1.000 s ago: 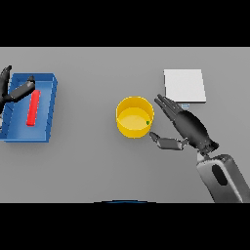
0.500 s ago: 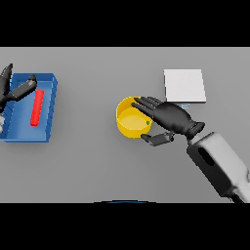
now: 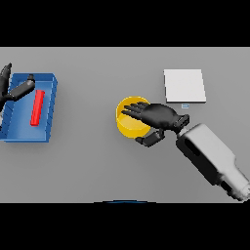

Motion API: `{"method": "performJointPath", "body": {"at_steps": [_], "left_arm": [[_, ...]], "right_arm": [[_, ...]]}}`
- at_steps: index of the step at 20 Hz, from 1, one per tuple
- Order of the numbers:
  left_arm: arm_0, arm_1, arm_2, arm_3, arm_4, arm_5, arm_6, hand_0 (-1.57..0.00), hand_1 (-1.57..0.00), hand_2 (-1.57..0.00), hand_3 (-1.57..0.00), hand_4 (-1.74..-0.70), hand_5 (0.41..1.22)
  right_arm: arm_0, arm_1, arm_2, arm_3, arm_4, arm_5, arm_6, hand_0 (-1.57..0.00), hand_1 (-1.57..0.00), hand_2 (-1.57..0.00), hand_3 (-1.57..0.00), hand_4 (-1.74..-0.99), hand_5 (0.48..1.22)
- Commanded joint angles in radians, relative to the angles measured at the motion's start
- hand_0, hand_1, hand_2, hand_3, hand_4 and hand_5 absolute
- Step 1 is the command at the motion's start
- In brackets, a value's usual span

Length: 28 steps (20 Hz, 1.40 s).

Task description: Pick up the red beaker and tilt it to pour out 1 green nut into yellow bowl. Pick up the yellow bowl and place it on the metallic measuring scale.

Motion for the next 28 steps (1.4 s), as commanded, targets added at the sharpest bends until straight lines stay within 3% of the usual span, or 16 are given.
{"method": "performJointPath", "body": {"at_steps": [1, 7, 11, 13, 15, 17, 20, 22, 24, 28], "left_arm": [[0.0, 0.003, -0.001, -0.004, -0.002, 0.003, 0.006, 0.0, 0.0, 0.0, 0.0, -0.8, 0.734], [0.002, -0.005, 0.001, 0.01, -0.001, 0.003, -0.003, 0.0, 0.0, 0.0, 0.0, -0.8, 0.736], [-0.01, -0.003, 0.004, 0.022, -0.001, -0.007, -0.007, 0.0, 0.0, 0.0, 0.0, -0.79, 0.729], [-0.007, 0.001, 0.005, 0.022, -0.001, -0.006, -0.007, 0.0, 0.0, 0.0, 0.0, -0.79, 0.725], [-0.002, 0.004, 0.003, 0.008, -0.002, -0.002, -0.008, 0.0, 0.0, 0.0, 0.0, -0.79, 0.722], [-0.005, 0.0, 0.005, 0.014, -0.001, -0.002, -0.014, 0.0, 0.0, 0.0, 0.0, -0.8, 0.725], [0.01, 0.017, 0.013, 0.001, 0.005, 0.006, -0.01, 0.0, 0.0, 0.0, 0.0, -0.8, 0.728], [0.0, 0.011, 0.012, 0.008, 0.002, 0.005, -0.012, 0.0, 0.0, 0.0, 0.0, -0.8, 0.727], [-0.006, 0.018, 0.018, 0.001, 0.007, 0.0, -0.011, 0.0, 0.0, 0.0, 0.0, -0.8, 0.725], [0.014, 0.031, 0.015, -0.036, 0.013, 0.008, 0.0, 0.0, 0.0, 0.0, 0.0, -0.81, 0.725]], "right_arm": [[0.0, 0.01, 0.014, 0.003, 0.005, 0.012, 0.005, 0.0, 0.0, 0.0, 0.0, -1.27, 0.678], [-0.054, 0.018, 0.044, 0.071, 0.027, 0.062, 0.025, 0.0, 0.0, 0.0, 0.0, -1.306, 0.681], [-0.059, 0.026, 0.068, 0.086, 0.042, 0.077, 0.032, 0.0, 0.0, 0.0, -0.01, -1.308, 0.729], [-0.075, 0.031, 0.073, 0.104, 0.051, 0.081, 0.045, -0.02, -0.04, -0.07, -0.09, -1.339, 0.784], [-0.074, 0.029, 0.09, 0.11, 0.067, 0.071, 0.029, -0.26, -0.24, -0.23, -0.25, -1.387, 0.9], [-0.082, 0.033, 0.09, 0.116, 0.064, 0.087, 0.035, -0.72, -0.66, -0.62, -0.47, -1.488, 1.016], [-0.082, 0.022, 0.091, 0.098, 0.041, 0.146, 0.034, -1.14, -1.11, -1.09, -0.87, -1.604, 1.116], [-0.09, 0.02, 0.088, 0.098, 0.027, 0.17, 0.034, -1.29, -1.27, -1.26, -1.02, -1.649, 1.154], [-0.073, 0.008, 0.088, 0.075, 0.02, 0.162, 0.035, -1.39, -1.38, -1.31, -1.14, -1.682, 1.178], [-0.079, -0.009, 0.077, 0.059, 0.01, 0.169, 0.034, -1.5, -1.49, -1.45, -1.18, -1.717, 1.203]]}}
